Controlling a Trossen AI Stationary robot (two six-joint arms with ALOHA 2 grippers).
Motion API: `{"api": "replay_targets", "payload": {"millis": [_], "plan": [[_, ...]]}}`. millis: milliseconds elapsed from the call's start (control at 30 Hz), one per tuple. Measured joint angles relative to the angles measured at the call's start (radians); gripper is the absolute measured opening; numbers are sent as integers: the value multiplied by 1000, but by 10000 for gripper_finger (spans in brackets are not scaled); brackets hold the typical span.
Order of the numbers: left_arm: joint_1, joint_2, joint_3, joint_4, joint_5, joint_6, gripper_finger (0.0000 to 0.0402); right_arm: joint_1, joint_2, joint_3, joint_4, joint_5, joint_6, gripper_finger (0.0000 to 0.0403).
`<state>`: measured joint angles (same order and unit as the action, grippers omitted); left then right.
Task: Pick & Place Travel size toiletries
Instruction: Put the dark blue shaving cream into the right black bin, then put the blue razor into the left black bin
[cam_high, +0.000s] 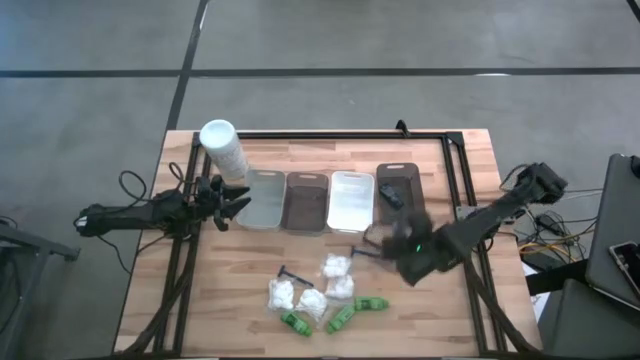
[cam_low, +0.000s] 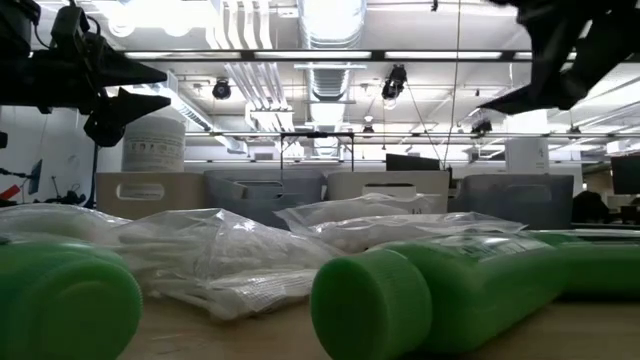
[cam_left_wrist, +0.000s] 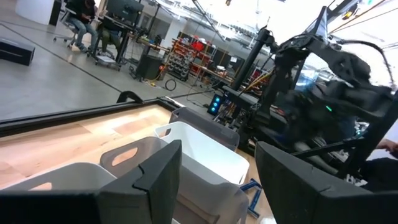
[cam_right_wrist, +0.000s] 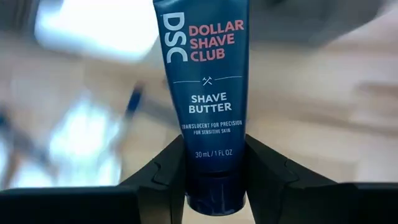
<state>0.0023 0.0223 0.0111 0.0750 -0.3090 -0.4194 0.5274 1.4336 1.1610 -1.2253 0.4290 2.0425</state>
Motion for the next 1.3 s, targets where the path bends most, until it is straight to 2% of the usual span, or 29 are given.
{"api": "replay_targets", "payload": {"millis": [133,333,500,667,833,1033,1133,1300], "plan": [[0,0,0,-2,0,0,209,-104,-157,-103,-15,34,30,127],[0,0,0,-3,0,0,209,-331,-326,-271,119,-40,-145,118],[0,0,0,-3,0,0,209,-506,-374,-390,276,-139,-297,132],[0,0,0,-3,0,0,209,-620,-361,-433,358,-192,-429,144],[0,0,0,-2,0,0,209,-665,-331,-434,350,-162,-495,166],[0,0,0,-2,0,0,209,-663,-319,-412,351,-146,-529,221],[0,0,0,-2,0,0,209,-625,-320,-384,350,-157,-550,252],[0,0,0,-2,0,0,209,-489,-319,-321,353,-146,-553,288]]}}
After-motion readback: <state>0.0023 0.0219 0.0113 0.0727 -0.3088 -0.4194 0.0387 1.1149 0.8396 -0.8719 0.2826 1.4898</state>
